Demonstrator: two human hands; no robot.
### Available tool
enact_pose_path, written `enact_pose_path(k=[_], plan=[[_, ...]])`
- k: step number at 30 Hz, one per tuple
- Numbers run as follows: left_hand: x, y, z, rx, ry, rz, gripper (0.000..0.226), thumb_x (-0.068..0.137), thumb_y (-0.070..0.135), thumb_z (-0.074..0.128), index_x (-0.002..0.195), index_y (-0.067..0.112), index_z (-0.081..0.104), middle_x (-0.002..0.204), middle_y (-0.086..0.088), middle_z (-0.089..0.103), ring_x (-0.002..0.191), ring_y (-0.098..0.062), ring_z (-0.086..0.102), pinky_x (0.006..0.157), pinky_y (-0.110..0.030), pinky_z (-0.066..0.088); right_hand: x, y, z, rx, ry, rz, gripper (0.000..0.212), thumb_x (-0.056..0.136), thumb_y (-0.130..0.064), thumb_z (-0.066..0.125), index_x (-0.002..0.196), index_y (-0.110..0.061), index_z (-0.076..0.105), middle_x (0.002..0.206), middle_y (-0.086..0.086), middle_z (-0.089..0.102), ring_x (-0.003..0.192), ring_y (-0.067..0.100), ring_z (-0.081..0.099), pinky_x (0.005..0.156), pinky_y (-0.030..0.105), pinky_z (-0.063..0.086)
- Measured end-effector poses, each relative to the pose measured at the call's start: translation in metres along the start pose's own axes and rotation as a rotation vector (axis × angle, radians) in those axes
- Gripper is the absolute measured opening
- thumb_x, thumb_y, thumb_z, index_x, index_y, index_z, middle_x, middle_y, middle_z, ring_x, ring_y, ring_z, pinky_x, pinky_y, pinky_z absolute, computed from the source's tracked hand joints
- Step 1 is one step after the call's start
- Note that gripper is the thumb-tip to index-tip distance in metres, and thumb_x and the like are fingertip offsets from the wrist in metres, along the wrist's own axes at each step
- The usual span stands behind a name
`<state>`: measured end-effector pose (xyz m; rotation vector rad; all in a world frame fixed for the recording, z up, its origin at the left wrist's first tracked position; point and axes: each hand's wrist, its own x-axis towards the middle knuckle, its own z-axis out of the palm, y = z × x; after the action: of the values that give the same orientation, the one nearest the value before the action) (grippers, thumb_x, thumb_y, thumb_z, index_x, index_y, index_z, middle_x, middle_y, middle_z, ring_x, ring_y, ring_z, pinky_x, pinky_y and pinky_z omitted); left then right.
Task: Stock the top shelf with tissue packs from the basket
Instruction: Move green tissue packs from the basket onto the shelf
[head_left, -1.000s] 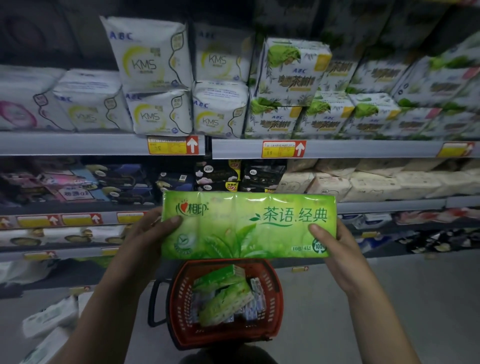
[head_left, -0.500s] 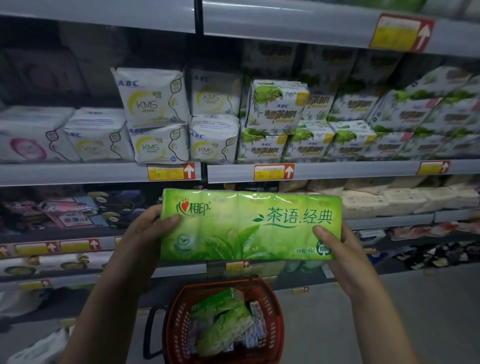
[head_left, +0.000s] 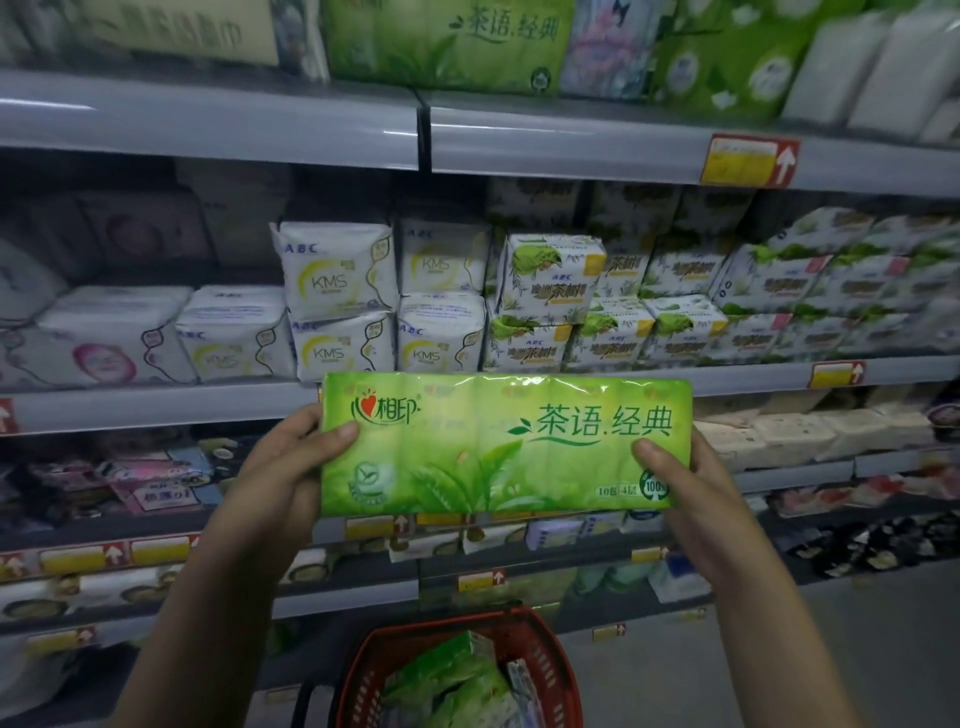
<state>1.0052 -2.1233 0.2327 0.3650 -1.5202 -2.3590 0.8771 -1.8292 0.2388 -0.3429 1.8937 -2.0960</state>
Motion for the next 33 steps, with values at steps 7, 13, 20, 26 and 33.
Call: enact_pose_path(k=[7, 13, 20, 26, 33], plan=[[-0.001, 0.015, -0.004, -0.020, -0.034, 0.028, 0.115, 0.027, 0.041, 0.098, 0.124, -0.002, 0.054, 0.112, -0.020, 0.069, 0.098, -0.030, 0.070, 0.071, -0.037, 0.060, -0.003, -0.010, 0.008, -0.052, 0.010, -0.067, 0.093, 0.025, -0.068, 0.085, 0.108, -0.034, 0.059, 0.100, -0.015, 0.072, 0.090, 0.002, 0.068, 0.081, 0.030, 0.047], [0.001, 0.035, 0.000, 0.014, -0.072, 0.072, 0.109, 0.029, 0.042, 0.097, 0.122, 0.001, 0.057, 0.113, -0.019, 0.070, 0.095, -0.028, 0.071, 0.069, -0.035, 0.060, 0.008, -0.022, 0.011, 0.005, -0.016, -0.114, 0.099, 0.023, -0.067, 0.086, 0.113, -0.035, 0.058, 0.105, -0.012, 0.072, 0.100, 0.011, 0.067, 0.095, 0.042, 0.047], [0.018, 0.061, 0.013, 0.025, -0.056, 0.195, 0.105, 0.029, 0.042, 0.097, 0.119, 0.002, 0.060, 0.110, -0.018, 0.071, 0.091, -0.027, 0.072, 0.068, -0.036, 0.060, 0.038, -0.049, 0.013, 0.034, -0.053, -0.188, 0.102, 0.022, -0.064, 0.089, 0.114, -0.031, 0.058, 0.106, -0.007, 0.072, 0.101, 0.015, 0.067, 0.091, 0.037, 0.053], [0.032, 0.080, 0.024, 0.048, -0.043, 0.276, 0.100, 0.029, 0.042, 0.096, 0.115, 0.003, 0.062, 0.108, -0.021, 0.071, 0.091, -0.032, 0.071, 0.072, -0.046, 0.060, 0.069, -0.076, 0.012, 0.069, -0.061, -0.213, 0.126, 0.021, -0.063, 0.089, 0.133, -0.024, 0.049, 0.130, 0.003, 0.060, 0.118, 0.025, 0.057, 0.103, 0.053, 0.043], [0.041, 0.101, 0.042, 0.064, -0.065, 0.383, 0.090, 0.031, 0.041, 0.096, 0.108, 0.006, 0.065, 0.107, -0.020, 0.071, 0.087, -0.031, 0.071, 0.069, -0.046, 0.060, 0.097, -0.103, 0.007, 0.050, -0.119, -0.329, 0.116, 0.019, -0.065, 0.088, 0.122, -0.026, 0.054, 0.112, -0.005, 0.070, 0.109, 0.017, 0.062, 0.097, 0.038, 0.050]])
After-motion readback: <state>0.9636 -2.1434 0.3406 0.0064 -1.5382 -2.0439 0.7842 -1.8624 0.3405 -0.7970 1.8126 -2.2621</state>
